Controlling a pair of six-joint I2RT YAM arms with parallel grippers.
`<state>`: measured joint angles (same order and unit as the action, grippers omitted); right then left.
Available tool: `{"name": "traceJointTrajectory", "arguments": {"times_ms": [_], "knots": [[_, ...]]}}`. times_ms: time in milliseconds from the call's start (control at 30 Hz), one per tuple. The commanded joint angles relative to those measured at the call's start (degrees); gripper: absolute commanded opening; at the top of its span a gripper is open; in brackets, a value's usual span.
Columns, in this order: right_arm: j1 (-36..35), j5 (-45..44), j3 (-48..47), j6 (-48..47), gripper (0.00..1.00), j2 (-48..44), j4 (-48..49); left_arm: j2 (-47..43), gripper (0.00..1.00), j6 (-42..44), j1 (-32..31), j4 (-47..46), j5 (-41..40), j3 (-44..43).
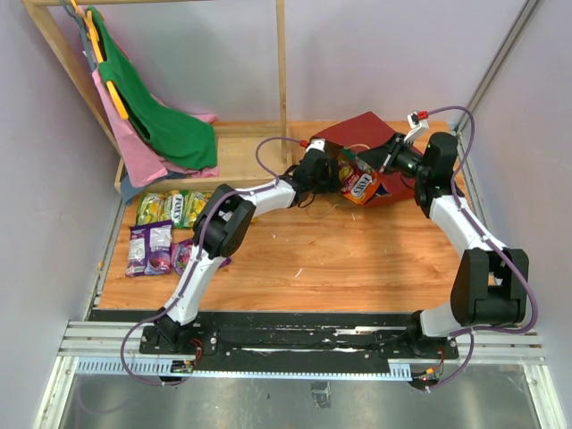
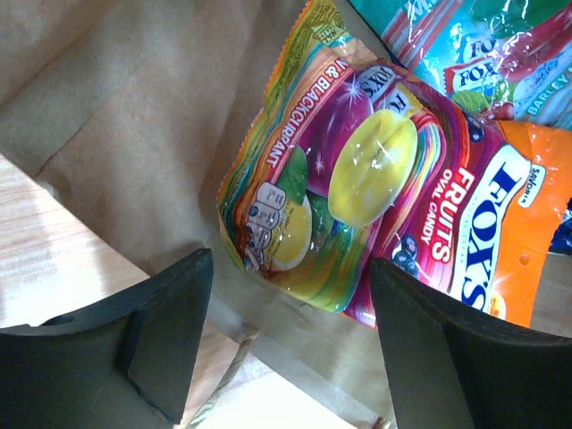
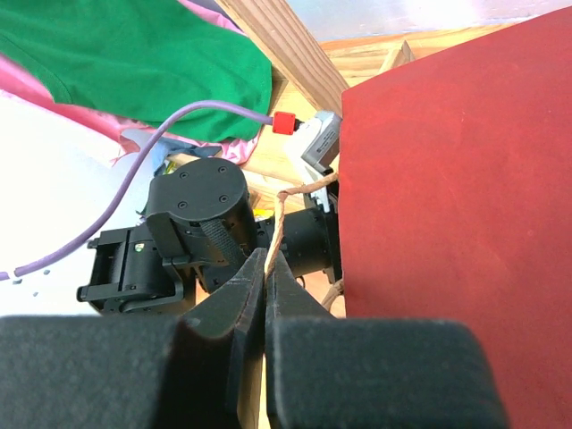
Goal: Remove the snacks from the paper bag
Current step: Take out the snack from the paper bag.
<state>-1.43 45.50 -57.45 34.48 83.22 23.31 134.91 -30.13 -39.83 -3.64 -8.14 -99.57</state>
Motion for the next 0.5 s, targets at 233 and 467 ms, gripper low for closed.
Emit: {"name": "traceJointTrajectory", "arguments": {"times_ms": [233, 467], "knots": [[-0.9, 0.6, -0.2, -0.5, 0.01, -0.3, 1.4, 5.2, 0.56, 0.5, -0.1, 2.2, -0.1, -4.0], [-0.9, 0.7, -0.1, -0.5, 0.01, -1.1, 1.2, 0.6, 0.02, 1.2, -0.1, 1.2, -1.4, -0.6]]}}
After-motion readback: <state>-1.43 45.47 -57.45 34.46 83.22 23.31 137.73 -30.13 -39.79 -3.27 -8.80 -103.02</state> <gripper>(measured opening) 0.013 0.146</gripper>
